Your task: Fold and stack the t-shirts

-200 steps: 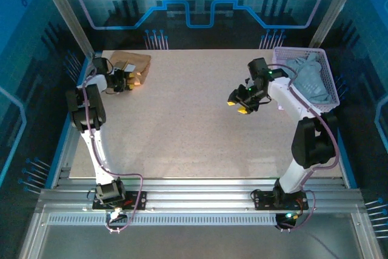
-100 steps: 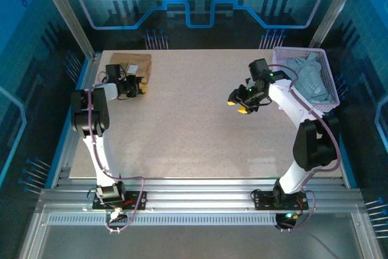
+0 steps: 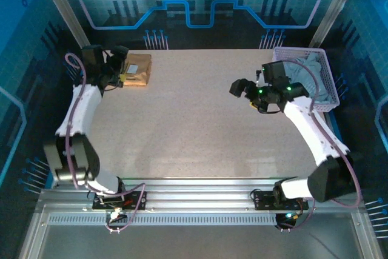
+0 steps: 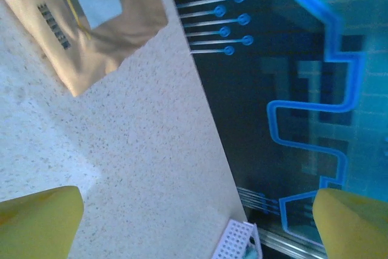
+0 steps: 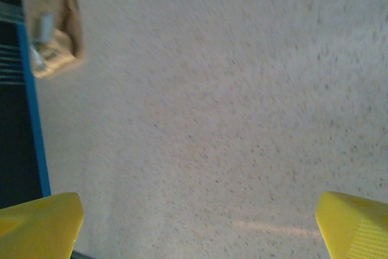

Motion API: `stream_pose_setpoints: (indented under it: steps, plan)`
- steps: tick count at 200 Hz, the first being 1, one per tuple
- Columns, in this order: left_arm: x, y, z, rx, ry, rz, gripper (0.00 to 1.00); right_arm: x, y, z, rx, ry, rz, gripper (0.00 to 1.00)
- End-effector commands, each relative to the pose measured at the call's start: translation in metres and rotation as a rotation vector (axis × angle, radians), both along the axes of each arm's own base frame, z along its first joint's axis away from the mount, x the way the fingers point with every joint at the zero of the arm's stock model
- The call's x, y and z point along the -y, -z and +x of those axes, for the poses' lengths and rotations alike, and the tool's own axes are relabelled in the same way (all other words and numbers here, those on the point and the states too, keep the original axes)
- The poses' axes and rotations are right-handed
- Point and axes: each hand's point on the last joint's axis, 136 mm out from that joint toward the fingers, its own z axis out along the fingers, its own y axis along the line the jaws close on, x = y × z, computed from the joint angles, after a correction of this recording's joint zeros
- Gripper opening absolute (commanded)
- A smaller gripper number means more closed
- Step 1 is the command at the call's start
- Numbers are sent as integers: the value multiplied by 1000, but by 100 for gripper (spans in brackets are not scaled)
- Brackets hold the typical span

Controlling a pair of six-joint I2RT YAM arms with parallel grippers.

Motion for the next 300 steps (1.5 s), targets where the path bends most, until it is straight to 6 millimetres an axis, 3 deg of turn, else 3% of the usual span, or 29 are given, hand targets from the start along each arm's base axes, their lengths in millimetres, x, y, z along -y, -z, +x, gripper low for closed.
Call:
stream_pose_setpoints:
  steps: [1,38,66,74,96,118,136,158,168,191,207,220,236,268,283,292,300]
  plan:
    - [0,31,-50,-121,-28,221,99,16,-24,5,135,35,-59,100]
    - [2,35,-128,-203,-4,480,99,34,-51,-11,235,29,-169,100]
    - [-46,48,-197,-369,-229,718,99,82,-49,-26,270,191,-361,100]
    - [-57,50,-208,-381,-252,792,99,95,-44,-27,294,229,-420,100]
    - [-49,64,-184,-218,-68,1036,99,116,-21,-17,447,280,-582,100]
    - [-38,93,-163,-70,24,1171,99,122,20,-10,525,190,-828,100]
    - [-25,112,-142,57,59,1204,99,127,52,-1,512,167,-888,100]
    - [-18,149,-118,1,130,1179,99,131,88,15,492,161,-911,100]
    - [-12,150,-102,10,166,1181,99,132,104,23,458,130,-943,100]
    - [-17,148,-69,29,140,1186,99,135,115,48,508,144,-901,100]
    - [-24,153,-56,43,143,1186,99,140,117,64,514,164,-873,100]
    - [-30,160,-58,32,125,1165,99,142,128,70,492,158,-846,100]
    - [-18,157,-62,123,159,1168,99,136,129,70,515,121,-830,100]
    - [5,155,-83,355,175,1212,99,122,124,52,679,81,-762,100]
    - [5,161,-79,296,206,1205,99,130,127,47,724,139,-768,100]
    - [0,161,-72,277,186,1204,99,131,137,47,658,116,-753,100]
    - [-4,164,-68,248,191,1181,99,129,133,56,662,96,-734,100]
